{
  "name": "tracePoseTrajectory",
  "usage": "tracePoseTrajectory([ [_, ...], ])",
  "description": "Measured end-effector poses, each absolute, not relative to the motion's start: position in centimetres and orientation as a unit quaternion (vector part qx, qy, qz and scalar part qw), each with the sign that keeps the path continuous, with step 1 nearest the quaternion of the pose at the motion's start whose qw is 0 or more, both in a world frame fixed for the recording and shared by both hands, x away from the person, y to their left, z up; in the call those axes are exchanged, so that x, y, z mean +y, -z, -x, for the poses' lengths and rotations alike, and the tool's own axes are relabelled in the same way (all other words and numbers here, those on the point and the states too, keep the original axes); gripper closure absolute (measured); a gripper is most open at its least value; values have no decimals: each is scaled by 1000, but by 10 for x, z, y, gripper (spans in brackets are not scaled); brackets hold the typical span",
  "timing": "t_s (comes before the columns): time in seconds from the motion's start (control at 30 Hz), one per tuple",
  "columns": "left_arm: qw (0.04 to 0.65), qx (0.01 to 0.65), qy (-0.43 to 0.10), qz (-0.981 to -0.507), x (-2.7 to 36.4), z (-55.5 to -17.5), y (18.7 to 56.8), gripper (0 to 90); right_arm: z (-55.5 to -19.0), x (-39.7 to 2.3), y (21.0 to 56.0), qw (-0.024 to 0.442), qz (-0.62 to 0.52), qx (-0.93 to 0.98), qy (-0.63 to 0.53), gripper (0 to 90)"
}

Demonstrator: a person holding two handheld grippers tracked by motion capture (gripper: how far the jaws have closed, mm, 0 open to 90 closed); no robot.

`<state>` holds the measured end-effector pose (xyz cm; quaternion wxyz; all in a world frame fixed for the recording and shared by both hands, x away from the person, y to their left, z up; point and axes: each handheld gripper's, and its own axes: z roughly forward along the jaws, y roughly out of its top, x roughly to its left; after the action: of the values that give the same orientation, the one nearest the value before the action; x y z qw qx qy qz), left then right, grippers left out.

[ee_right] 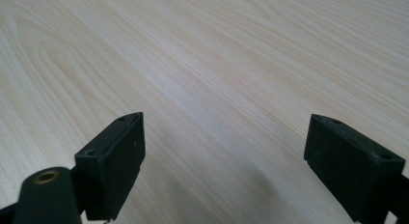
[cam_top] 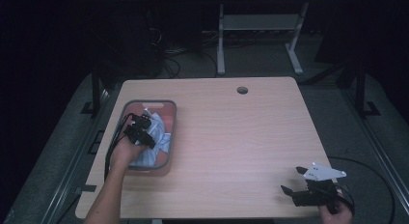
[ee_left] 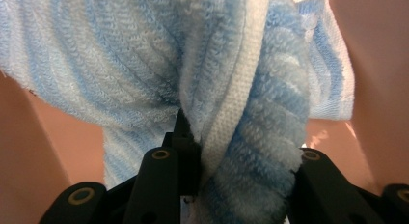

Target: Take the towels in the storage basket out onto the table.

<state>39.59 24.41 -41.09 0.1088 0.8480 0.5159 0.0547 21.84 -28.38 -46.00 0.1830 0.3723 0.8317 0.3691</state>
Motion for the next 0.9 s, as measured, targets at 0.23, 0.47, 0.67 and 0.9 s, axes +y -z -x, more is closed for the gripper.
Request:
tracePoseTrajectory([
  [0.23,139,513,-55,-845,249,-388,402,681,-220,-283,460,183,-373,831,-370,138],
  [0.47,185,510,-62,-838,259,-376,382,683,-220,-280,460,184,-370,833,-369,138],
  [0.67,232,506,-61,-829,265,-366,366,682,-219,-282,459,186,-374,830,-370,138],
  [0.9,273,505,-68,-816,273,-356,356,682,-219,-283,458,190,-376,828,-371,138],
])
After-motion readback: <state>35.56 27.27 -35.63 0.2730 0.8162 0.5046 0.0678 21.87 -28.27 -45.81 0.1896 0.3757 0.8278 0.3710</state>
